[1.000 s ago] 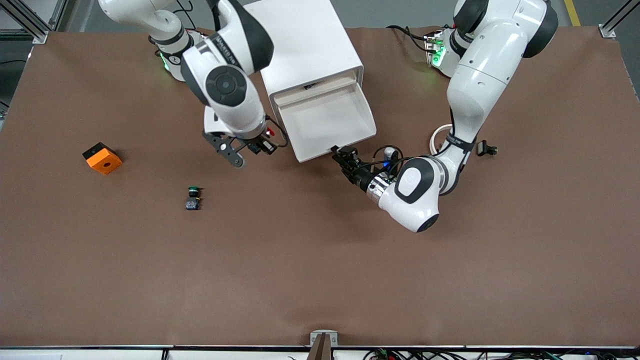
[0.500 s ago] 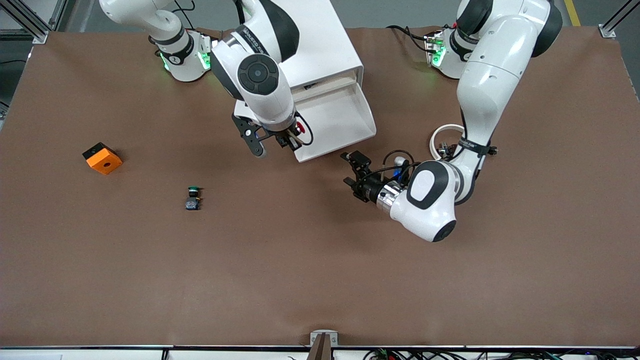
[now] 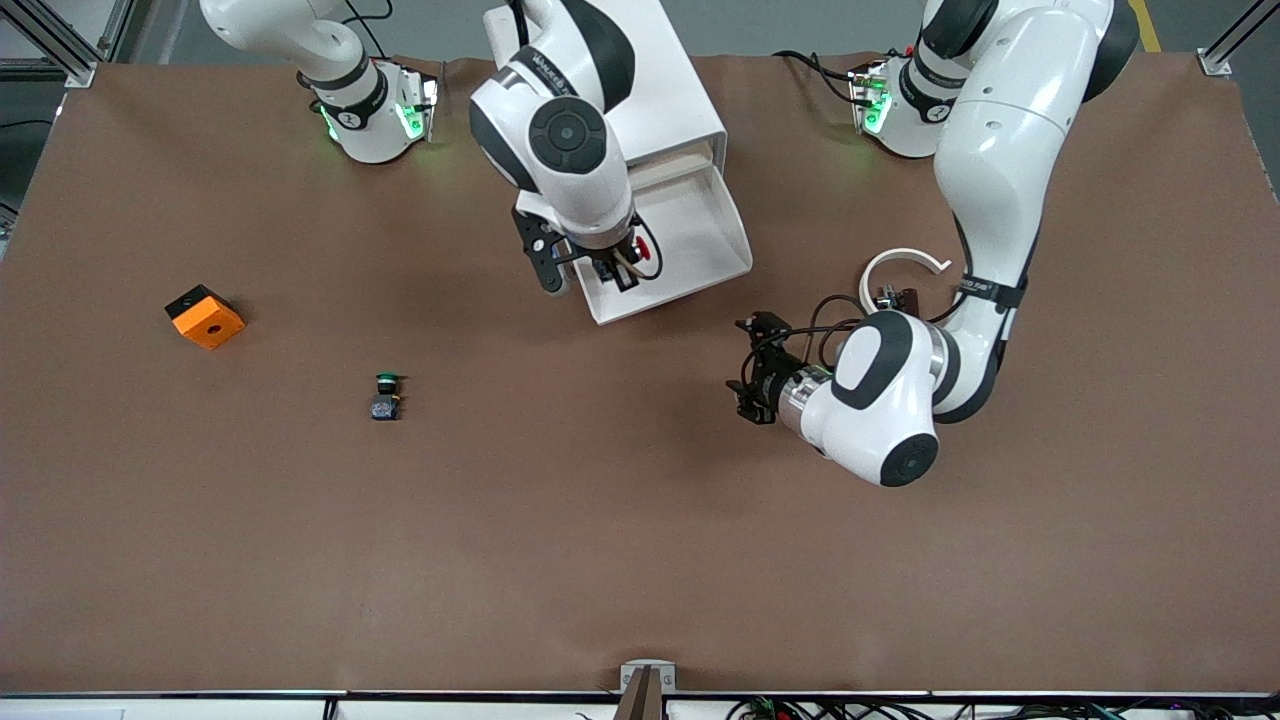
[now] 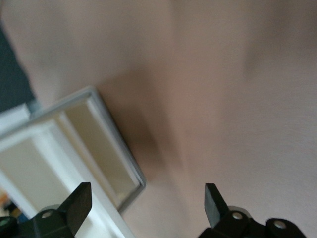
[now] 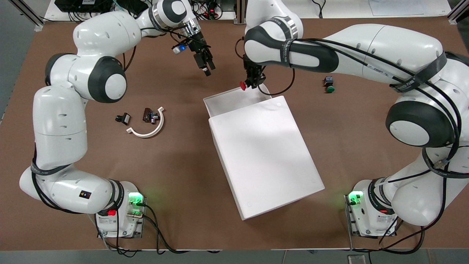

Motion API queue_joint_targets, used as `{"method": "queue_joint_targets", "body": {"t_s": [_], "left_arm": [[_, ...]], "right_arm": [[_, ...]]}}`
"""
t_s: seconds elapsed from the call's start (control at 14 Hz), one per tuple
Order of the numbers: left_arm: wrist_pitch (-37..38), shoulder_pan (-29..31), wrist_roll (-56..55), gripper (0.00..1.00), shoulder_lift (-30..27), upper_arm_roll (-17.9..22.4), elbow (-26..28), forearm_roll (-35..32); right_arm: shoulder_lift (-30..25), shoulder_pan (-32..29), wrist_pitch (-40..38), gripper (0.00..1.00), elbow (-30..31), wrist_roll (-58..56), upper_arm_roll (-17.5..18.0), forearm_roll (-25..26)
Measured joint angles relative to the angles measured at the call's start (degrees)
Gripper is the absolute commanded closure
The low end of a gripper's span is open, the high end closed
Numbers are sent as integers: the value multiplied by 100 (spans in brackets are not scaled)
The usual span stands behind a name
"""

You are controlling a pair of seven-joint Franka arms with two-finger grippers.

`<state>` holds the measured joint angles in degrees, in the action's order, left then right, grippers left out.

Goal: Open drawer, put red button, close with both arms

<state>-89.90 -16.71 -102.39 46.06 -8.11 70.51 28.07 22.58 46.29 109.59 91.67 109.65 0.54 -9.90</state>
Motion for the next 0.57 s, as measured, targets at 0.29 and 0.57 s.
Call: {"method": "queue_joint_targets", "body": {"t_s": [0.29,0.57], "left_arm": [[-14,51,823,0,-220,2,-59,-779],[-94,46,1368,0,-331,1,-156,-1515]], "right_arm": [[216,291,4,87,3,345,1,-6],[372,343,33,82,2,417,-1,-183]]}}
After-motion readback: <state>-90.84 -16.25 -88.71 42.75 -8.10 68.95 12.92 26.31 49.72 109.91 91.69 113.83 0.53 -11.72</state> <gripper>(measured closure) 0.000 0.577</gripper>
